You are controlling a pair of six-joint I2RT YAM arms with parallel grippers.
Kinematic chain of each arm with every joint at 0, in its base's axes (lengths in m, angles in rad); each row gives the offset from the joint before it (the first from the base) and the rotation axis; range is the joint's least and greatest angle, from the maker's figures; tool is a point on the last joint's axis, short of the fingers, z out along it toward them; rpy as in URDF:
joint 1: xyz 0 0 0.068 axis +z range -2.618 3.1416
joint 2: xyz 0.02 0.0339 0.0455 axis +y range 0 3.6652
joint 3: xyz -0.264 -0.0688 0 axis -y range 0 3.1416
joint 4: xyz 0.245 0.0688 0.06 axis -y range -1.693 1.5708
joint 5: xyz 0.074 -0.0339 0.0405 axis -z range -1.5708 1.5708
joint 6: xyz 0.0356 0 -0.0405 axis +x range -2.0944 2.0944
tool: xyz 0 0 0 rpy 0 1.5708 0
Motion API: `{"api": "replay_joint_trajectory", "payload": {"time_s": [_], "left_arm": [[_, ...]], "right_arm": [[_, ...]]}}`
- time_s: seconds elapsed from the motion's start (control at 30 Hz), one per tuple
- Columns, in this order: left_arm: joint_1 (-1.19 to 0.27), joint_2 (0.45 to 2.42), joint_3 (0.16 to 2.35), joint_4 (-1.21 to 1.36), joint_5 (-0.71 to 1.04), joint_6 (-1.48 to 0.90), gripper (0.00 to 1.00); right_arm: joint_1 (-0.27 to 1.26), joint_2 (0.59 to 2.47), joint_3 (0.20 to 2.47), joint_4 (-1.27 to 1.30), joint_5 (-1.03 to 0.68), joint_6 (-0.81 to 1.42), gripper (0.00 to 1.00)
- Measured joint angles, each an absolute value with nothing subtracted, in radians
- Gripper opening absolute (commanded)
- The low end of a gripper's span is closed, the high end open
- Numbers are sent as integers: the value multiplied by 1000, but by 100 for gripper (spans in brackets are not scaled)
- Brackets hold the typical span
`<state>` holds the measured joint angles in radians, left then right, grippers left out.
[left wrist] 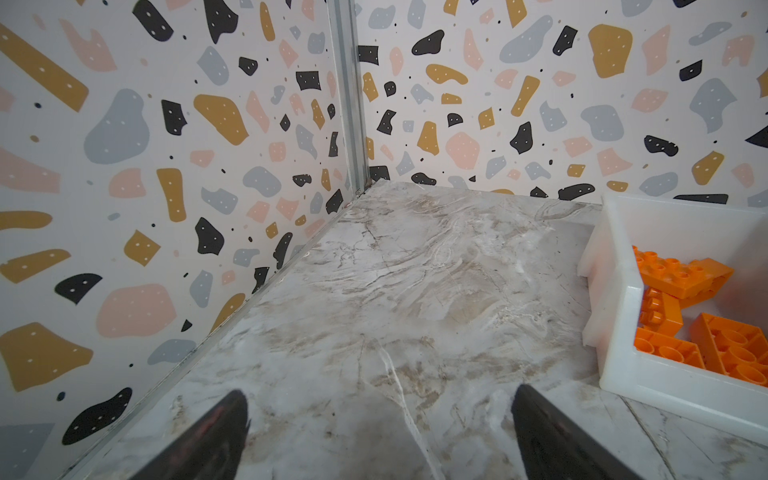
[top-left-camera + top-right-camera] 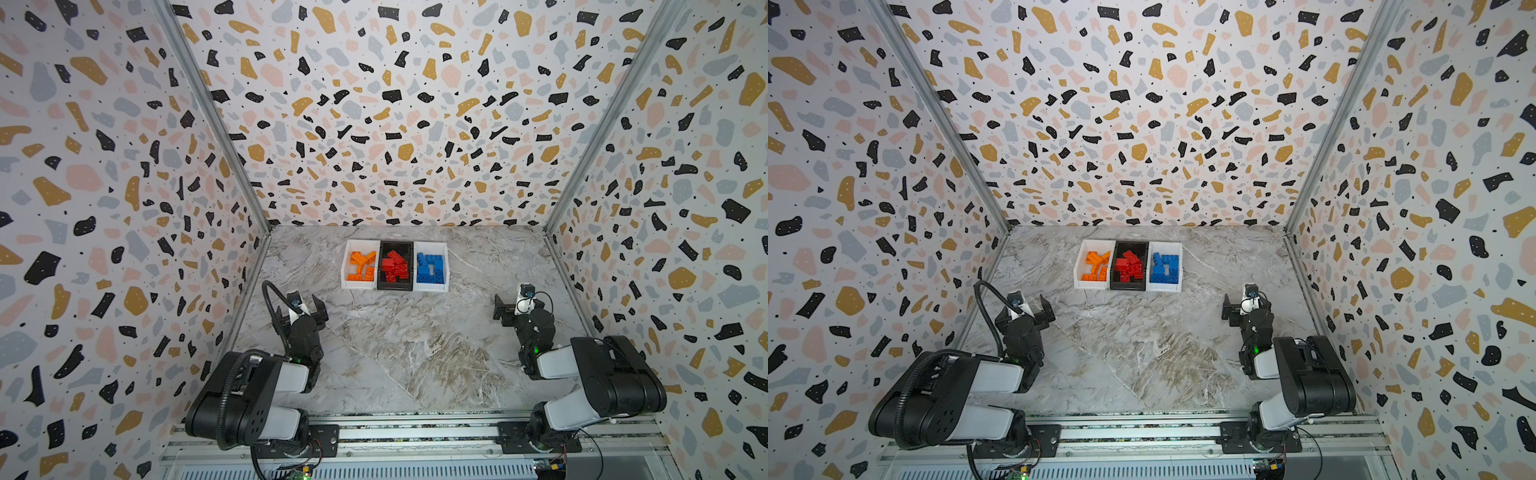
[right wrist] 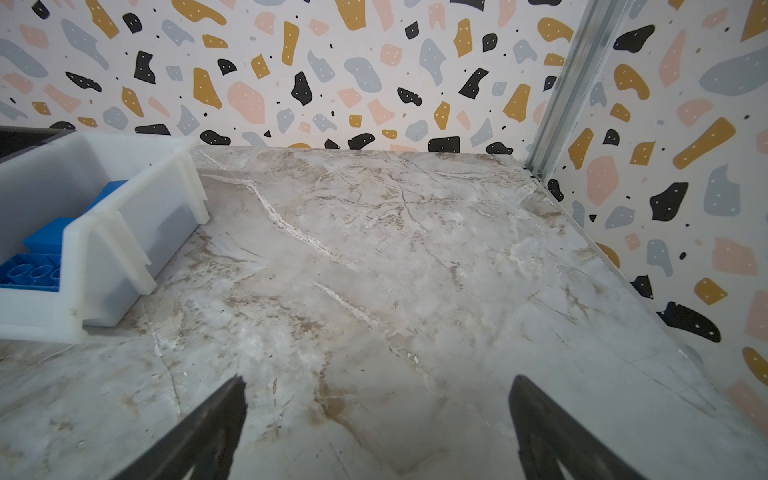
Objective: Sort the legos into containers by color
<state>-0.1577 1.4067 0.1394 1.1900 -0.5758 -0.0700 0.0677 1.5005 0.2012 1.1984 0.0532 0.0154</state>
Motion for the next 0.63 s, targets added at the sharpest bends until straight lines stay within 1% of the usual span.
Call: {"api": "replay_joint_trajectory", "payload": {"time_s": [0.63], "left_arm": [[-158, 1407, 139, 1190, -575, -70, 100]], "right_arm": [[74, 1501, 201, 1198, 60, 12, 99]]}}
